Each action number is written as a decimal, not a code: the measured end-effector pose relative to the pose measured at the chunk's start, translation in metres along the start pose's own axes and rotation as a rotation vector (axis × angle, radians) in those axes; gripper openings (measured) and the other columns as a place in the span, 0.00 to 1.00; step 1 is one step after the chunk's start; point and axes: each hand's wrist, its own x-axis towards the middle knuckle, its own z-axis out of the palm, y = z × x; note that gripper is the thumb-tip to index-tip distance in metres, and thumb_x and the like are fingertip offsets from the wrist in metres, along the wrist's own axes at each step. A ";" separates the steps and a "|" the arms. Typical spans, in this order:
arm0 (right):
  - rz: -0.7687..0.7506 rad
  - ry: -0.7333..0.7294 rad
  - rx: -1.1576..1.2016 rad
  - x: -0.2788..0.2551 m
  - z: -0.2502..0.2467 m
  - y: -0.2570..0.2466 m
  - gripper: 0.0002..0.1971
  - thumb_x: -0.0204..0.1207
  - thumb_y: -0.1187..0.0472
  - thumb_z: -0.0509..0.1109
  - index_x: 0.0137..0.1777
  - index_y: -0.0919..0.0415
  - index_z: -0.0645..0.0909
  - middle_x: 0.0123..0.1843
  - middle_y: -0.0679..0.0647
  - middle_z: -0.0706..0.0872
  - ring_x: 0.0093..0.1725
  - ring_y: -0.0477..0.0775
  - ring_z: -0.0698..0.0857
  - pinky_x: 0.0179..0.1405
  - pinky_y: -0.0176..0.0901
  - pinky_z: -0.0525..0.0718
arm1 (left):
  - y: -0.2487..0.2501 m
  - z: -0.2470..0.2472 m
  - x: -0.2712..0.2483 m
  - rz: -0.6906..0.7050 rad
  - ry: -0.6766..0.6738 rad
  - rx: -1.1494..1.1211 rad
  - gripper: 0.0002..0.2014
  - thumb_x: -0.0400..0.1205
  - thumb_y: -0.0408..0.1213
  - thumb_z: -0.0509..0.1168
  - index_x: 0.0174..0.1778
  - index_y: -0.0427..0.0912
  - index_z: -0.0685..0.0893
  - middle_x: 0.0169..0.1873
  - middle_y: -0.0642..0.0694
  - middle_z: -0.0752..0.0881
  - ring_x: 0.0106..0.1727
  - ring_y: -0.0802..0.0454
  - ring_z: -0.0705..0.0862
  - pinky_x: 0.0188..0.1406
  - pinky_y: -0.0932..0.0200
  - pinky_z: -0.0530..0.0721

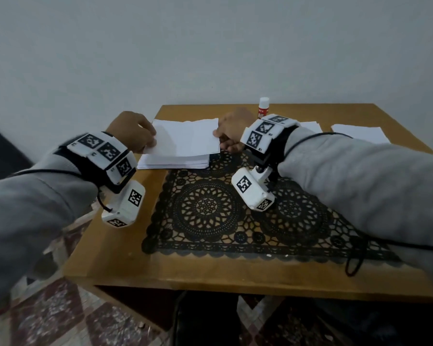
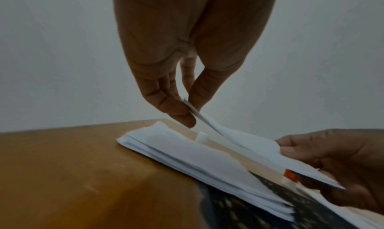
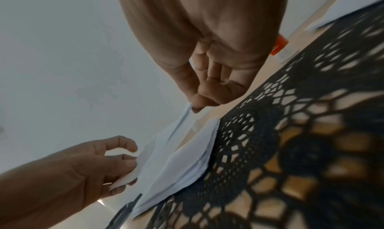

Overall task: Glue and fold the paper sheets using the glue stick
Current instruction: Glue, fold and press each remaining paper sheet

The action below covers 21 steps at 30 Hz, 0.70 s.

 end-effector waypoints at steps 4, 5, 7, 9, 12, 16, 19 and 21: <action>0.179 -0.144 -0.043 0.005 0.012 -0.001 0.10 0.84 0.63 0.61 0.40 0.60 0.70 0.29 0.53 0.73 0.23 0.48 0.73 0.17 0.31 0.74 | -0.007 0.007 0.008 0.036 -0.129 0.229 0.10 0.78 0.24 0.68 0.54 0.32 0.88 0.51 0.39 0.85 0.44 0.44 0.83 0.31 0.62 0.85; 0.195 -0.184 -0.056 0.005 0.013 0.001 0.11 0.85 0.62 0.60 0.39 0.59 0.69 0.29 0.53 0.72 0.23 0.48 0.71 0.17 0.30 0.73 | -0.008 0.008 0.008 0.042 -0.149 0.259 0.10 0.78 0.26 0.67 0.55 0.34 0.87 0.50 0.40 0.85 0.43 0.44 0.82 0.30 0.63 0.84; 0.200 -0.211 -0.072 0.006 0.012 0.003 0.11 0.85 0.63 0.59 0.39 0.59 0.70 0.29 0.53 0.72 0.22 0.47 0.71 0.17 0.30 0.74 | -0.010 0.011 0.007 0.051 -0.168 0.279 0.10 0.79 0.28 0.67 0.55 0.38 0.88 0.48 0.42 0.83 0.43 0.45 0.82 0.40 0.57 0.84; 0.161 -0.184 -0.100 0.002 0.006 0.005 0.08 0.84 0.63 0.59 0.43 0.62 0.73 0.32 0.54 0.78 0.25 0.49 0.75 0.21 0.34 0.78 | -0.011 0.011 0.007 0.079 -0.143 0.324 0.11 0.78 0.30 0.67 0.55 0.38 0.89 0.53 0.42 0.85 0.53 0.43 0.82 0.53 0.53 0.81; 0.091 -0.150 -0.102 -0.009 -0.005 0.007 0.06 0.84 0.63 0.61 0.49 0.64 0.77 0.36 0.56 0.83 0.27 0.50 0.79 0.28 0.40 0.80 | -0.007 0.013 -0.001 0.112 -0.147 0.459 0.14 0.79 0.33 0.66 0.59 0.36 0.87 0.61 0.40 0.84 0.62 0.42 0.79 0.58 0.52 0.77; -0.044 -0.046 -0.154 -0.030 -0.039 0.019 0.11 0.84 0.64 0.59 0.58 0.68 0.80 0.35 0.55 0.83 0.29 0.50 0.81 0.31 0.41 0.81 | 0.006 0.021 -0.017 0.151 -0.141 0.584 0.18 0.83 0.35 0.63 0.68 0.34 0.79 0.69 0.37 0.77 0.69 0.40 0.75 0.59 0.53 0.73; -0.189 0.154 -0.365 -0.052 -0.079 0.037 0.11 0.79 0.64 0.62 0.49 0.70 0.84 0.36 0.59 0.88 0.30 0.54 0.85 0.32 0.46 0.85 | 0.021 0.027 -0.028 0.249 -0.135 0.536 0.21 0.81 0.36 0.65 0.72 0.41 0.75 0.72 0.41 0.75 0.71 0.41 0.72 0.64 0.55 0.70; -0.282 0.269 -0.604 -0.064 -0.107 0.053 0.11 0.78 0.64 0.64 0.43 0.69 0.86 0.38 0.61 0.90 0.34 0.58 0.88 0.39 0.50 0.89 | 0.040 0.037 -0.036 0.356 -0.171 0.547 0.21 0.81 0.38 0.65 0.71 0.43 0.76 0.72 0.42 0.75 0.71 0.42 0.73 0.65 0.54 0.70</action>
